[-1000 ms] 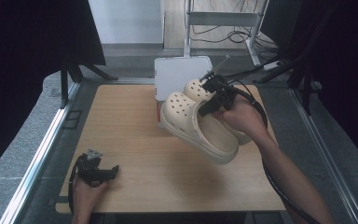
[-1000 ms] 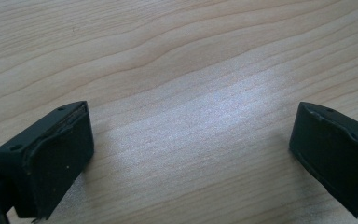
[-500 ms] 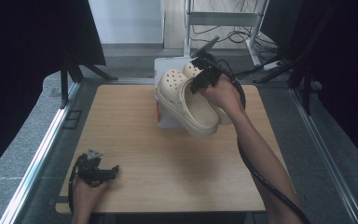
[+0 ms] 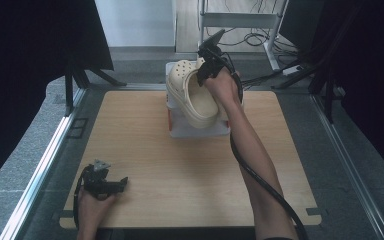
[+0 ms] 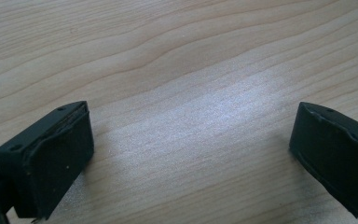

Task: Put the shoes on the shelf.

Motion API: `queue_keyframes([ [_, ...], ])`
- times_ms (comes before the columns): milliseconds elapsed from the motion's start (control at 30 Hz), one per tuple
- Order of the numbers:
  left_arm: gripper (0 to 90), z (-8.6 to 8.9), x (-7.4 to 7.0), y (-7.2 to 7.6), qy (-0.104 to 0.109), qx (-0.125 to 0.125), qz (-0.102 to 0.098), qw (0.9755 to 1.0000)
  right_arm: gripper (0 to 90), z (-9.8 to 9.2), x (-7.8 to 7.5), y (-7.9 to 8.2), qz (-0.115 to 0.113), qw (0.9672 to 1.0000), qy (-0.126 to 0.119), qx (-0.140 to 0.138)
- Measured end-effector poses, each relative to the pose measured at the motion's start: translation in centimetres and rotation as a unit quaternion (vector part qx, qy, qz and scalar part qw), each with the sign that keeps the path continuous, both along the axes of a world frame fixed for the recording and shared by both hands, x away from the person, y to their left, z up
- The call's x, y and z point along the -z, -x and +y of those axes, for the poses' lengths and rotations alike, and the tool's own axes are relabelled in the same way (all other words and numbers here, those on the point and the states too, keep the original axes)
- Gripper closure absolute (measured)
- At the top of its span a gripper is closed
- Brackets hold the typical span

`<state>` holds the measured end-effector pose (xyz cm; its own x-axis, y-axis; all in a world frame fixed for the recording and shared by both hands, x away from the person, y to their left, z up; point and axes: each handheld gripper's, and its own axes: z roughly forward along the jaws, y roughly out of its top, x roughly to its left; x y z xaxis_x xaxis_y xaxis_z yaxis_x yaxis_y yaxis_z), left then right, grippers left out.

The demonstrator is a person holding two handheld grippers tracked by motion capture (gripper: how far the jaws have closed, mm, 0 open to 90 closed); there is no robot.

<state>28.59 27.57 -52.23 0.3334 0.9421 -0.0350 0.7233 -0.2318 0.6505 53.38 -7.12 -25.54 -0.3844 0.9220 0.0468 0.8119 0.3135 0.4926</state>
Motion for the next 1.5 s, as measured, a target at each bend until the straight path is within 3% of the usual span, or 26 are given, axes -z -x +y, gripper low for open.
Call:
queue_keyframes([
  [467,0.0,0.0,0.0,0.0,-0.001,0.002,0.001,1.0000,66.6,1.3,1.4,-5.3,0.001,0.9978,-0.016,0.064],
  [833,0.0,-0.1,0.0,-0.1,-0.001,0.003,-0.002,1.0000,66.4,2.1,2.0,-7.8,-0.006,0.9969,-0.021,0.075],
  [1067,0.0,-0.1,0.0,-0.1,0.000,0.004,-0.003,1.0000,64.3,2.1,3.3,-8.1,-0.004,0.9983,-0.010,0.057],
  [1233,0.0,-0.1,0.1,-0.1,0.000,0.003,-0.004,1.0000,59.0,1.8,3.8,-7.9,-0.015,0.9987,-0.019,0.044],
  [1367,0.0,-0.1,0.1,-0.1,0.000,0.003,-0.004,1.0000,47.9,1.5,3.4,-7.5,-0.032,0.9991,-0.019,0.020],
  [1500,0.0,-0.1,0.0,-0.1,-0.001,0.003,-0.004,1.0000,34.0,1.2,3.2,-6.8,-0.036,0.9989,-0.012,-0.027],
])
